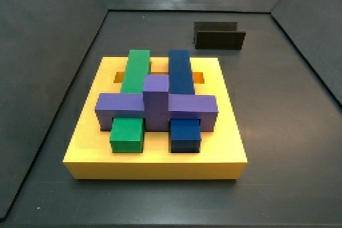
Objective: Pick up the red object. Move up. Move to above the board. Insert the red object.
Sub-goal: Move to above the board, then insert the red object.
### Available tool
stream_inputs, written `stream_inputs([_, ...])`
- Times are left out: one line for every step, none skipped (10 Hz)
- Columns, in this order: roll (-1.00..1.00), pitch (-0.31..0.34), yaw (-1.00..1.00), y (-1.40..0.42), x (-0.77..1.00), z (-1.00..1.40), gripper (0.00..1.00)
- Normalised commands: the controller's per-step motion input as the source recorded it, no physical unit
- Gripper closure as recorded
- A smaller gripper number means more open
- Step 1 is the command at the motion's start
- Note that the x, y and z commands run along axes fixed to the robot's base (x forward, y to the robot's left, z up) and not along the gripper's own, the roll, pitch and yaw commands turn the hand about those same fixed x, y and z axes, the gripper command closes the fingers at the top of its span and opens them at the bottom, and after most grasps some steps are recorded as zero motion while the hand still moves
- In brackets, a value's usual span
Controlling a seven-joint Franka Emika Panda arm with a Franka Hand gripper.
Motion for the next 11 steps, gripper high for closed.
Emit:
stream_inputs([0.00,0.132,0.01,-1.40,0.13,0.18,1.00])
stream_inputs([0.01,0.157,0.01,-0.70,0.10,0.10,1.00])
stream_inputs([0.02,0.160,0.01,-0.33,0.10,0.06,1.00])
stream_inputs([0.25,-0.039,0.00,0.00,0.00,-0.68,1.00])
stream_inputs([0.34,-0.007,0.00,0.00,0.00,-0.71,1.00])
stream_inputs([0.43,-0.024,0.00,0.09,-0.15,-0.55,1.00])
stream_inputs([0.43,-0.033,0.03,0.10,-0.17,-0.54,1.00])
stream_inputs([0.38,-0.053,0.00,0.02,-0.08,-0.63,1.00])
stream_inputs([0.32,-0.029,-0.02,0.00,0.05,-0.72,1.00])
stream_inputs([0.06,-0.110,-0.08,0.00,0.15,-0.95,1.00])
stream_inputs([0.09,-0.134,-0.04,0.00,0.15,-0.89,1.00])
